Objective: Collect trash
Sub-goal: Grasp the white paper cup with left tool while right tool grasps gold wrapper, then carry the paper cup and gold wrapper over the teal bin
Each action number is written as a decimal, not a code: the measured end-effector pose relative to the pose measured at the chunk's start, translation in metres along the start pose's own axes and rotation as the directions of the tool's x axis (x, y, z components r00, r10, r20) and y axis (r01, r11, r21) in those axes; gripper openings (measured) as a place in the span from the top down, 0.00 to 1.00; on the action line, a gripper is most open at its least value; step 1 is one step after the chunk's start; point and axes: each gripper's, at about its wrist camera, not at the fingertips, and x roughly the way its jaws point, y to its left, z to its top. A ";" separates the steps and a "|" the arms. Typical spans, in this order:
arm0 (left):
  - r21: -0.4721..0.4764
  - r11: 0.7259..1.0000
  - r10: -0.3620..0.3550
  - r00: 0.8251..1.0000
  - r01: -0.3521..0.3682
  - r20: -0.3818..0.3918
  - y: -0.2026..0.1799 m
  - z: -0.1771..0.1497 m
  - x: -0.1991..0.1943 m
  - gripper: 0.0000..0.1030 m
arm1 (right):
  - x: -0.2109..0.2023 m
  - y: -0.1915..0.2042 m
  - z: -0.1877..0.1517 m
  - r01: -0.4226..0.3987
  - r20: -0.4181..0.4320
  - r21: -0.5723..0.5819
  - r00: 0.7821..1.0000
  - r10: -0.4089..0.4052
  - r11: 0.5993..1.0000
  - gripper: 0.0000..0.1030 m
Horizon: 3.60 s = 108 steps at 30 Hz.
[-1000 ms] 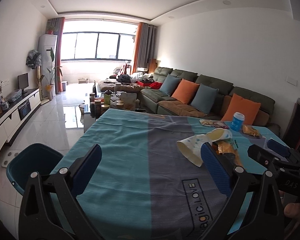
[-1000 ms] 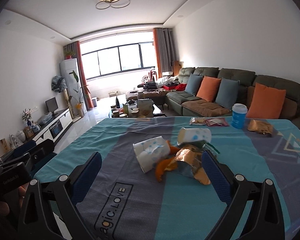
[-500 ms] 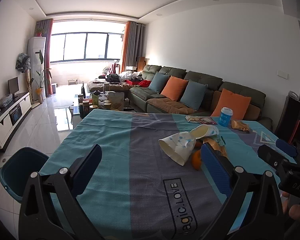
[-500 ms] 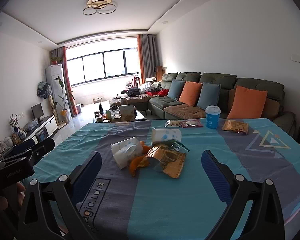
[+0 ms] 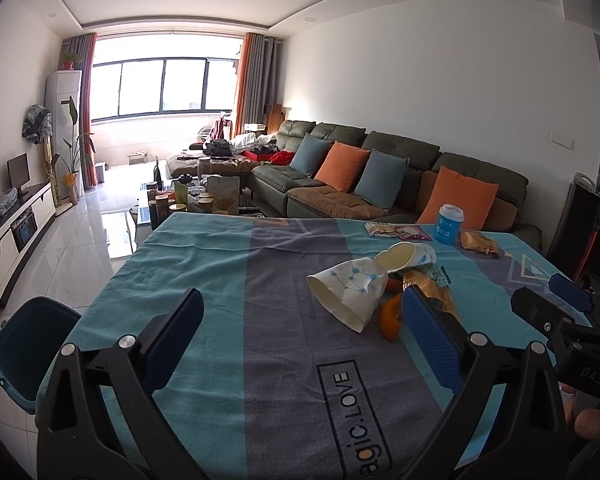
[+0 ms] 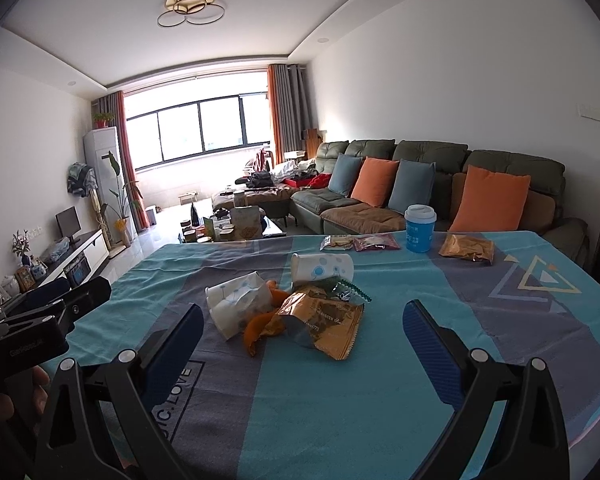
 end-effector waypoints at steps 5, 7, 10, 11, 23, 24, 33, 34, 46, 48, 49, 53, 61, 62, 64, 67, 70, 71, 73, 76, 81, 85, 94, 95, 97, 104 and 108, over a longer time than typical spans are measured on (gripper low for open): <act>0.004 1.000 -0.007 1.000 0.007 -0.017 -0.001 0.001 0.012 0.05 | 0.014 -0.005 0.001 0.000 -0.029 0.005 1.000 0.000 1.000 0.06; 0.010 1.000 -0.013 1.000 0.013 -0.025 -0.002 0.002 0.020 0.05 | 0.021 -0.009 0.002 0.002 -0.043 0.012 0.999 -0.002 1.000 0.06; 0.017 1.000 -0.025 0.999 0.026 -0.038 -0.004 0.005 0.033 0.05 | 0.035 -0.016 0.003 0.010 -0.079 0.024 0.997 -0.008 1.000 0.06; 0.021 0.999 -0.031 0.999 0.032 -0.043 -0.006 0.006 0.038 0.05 | 0.041 -0.018 0.003 0.006 -0.094 0.033 0.996 -0.003 0.999 0.06; 0.095 0.990 -0.086 0.981 0.104 -0.173 -0.025 0.014 0.119 0.05 | 0.104 -0.042 0.010 -0.035 -0.231 0.145 0.971 0.069 0.989 0.06; 0.102 0.990 -0.082 0.979 0.102 -0.186 -0.026 0.015 0.128 0.05 | 0.109 -0.044 0.011 -0.043 -0.239 0.164 0.967 0.082 0.986 0.07; 0.180 0.974 -0.095 0.966 0.141 -0.242 -0.039 0.020 0.177 0.05 | 0.145 -0.049 0.010 -0.049 -0.311 0.237 0.942 0.124 0.970 0.07; 0.185 0.972 -0.097 0.964 0.146 -0.248 -0.040 0.020 0.181 0.05 | 0.148 -0.049 0.010 -0.046 -0.316 0.240 0.941 0.123 0.970 0.07; 0.289 0.907 -0.179 0.902 0.306 -0.393 -0.056 0.014 0.225 0.05 | 0.166 -0.060 0.000 -0.031 -0.364 0.295 0.920 0.142 0.955 0.07; 0.286 0.904 -0.187 0.895 0.318 -0.404 -0.055 0.013 0.228 0.05 | 0.168 -0.061 -0.001 -0.035 -0.369 0.301 0.917 0.150 0.953 0.07; 0.285 0.903 -0.189 0.892 0.322 -0.410 -0.055 0.012 0.229 0.05 | 0.169 -0.061 -0.001 -0.033 -0.369 0.304 0.917 0.150 0.952 0.07; 0.293 0.893 -0.196 0.882 0.340 -0.428 -0.055 0.010 0.230 0.05 | 0.168 -0.060 -0.005 -0.040 -0.377 0.311 0.912 0.161 0.950 0.07; 0.287 0.884 -0.216 0.868 0.368 -0.447 -0.057 0.007 0.235 0.16 | 0.170 -0.061 -0.011 -0.053 -0.389 0.322 0.903 0.184 0.945 0.22; 0.288 0.884 -0.215 0.869 0.367 -0.445 -0.057 0.007 0.235 0.18 | 0.169 -0.061 -0.011 -0.057 -0.388 0.325 0.902 0.188 0.944 0.24; 0.291 0.885 -0.217 0.874 0.364 -0.435 -0.057 0.007 0.233 0.20 | 0.167 -0.061 -0.012 -0.059 -0.389 0.327 0.901 0.192 0.943 0.32; 0.284 0.889 -0.218 0.878 0.358 -0.426 -0.054 0.008 0.228 0.23 | 0.164 -0.062 -0.013 -0.069 -0.386 0.335 0.900 0.204 0.940 0.42; 0.269 0.897 -0.220 0.883 0.350 -0.415 -0.049 0.009 0.223 0.24 | 0.161 -0.063 -0.014 -0.084 -0.376 0.347 0.900 0.221 0.934 0.51; 0.264 0.900 -0.220 0.884 0.347 -0.412 -0.047 0.009 0.221 0.24 | 0.159 -0.063 -0.014 -0.092 -0.373 0.349 0.899 0.228 0.933 0.54; 0.245 0.908 -0.222 0.886 0.341 -0.408 -0.042 0.010 0.217 0.24 | 0.157 -0.062 -0.015 -0.099 -0.369 0.349 0.899 0.234 0.932 0.61; 0.210 0.920 -0.227 0.888 0.330 -0.401 -0.034 0.010 0.210 0.24 | 0.153 -0.061 -0.015 -0.116 -0.356 0.354 0.901 0.248 0.928 0.65; 0.167 0.936 -0.231 0.898 0.310 -0.374 -0.023 0.014 0.196 0.24 | 0.143 -0.059 -0.012 -0.129 -0.333 0.350 0.908 0.252 0.928 0.89; 0.140 0.945 -0.232 0.909 0.295 -0.347 -0.015 0.018 0.181 0.24 | 0.135 -0.061 -0.012 -0.116 -0.328 0.348 0.915 0.237 0.930 0.89; 0.099 0.961 -0.225 0.940 0.258 -0.257 0.005 0.029 0.130 0.24 | 0.102 -0.048 0.000 -0.138 -0.274 0.294 0.936 0.221 0.946 0.89; 0.092 0.963 -0.223 0.943 0.252 -0.248 0.008 0.031 0.123 0.24 | 0.096 -0.045 0.003 -0.146 -0.261 0.286 0.939 0.224 0.947 0.89; 0.076 0.968 -0.218 0.950 0.240 -0.223 0.015 0.033 0.109 0.24 | 0.090 -0.041 0.007 -0.158 -0.246 0.271 0.943 0.226 0.950 0.89; 0.028 0.980 -0.192 0.970 0.198 -0.150 0.036 0.038 0.065 0.24 | 0.071 -0.016 0.020 -0.215 -0.193 0.212 0.947 0.257 0.953 0.89; 0.002 0.988 -0.152 0.981 0.154 -0.122 0.053 0.037 0.044 0.24 | 0.067 0.001 0.025 -0.252 -0.179 0.184 0.942 0.285 0.950 0.89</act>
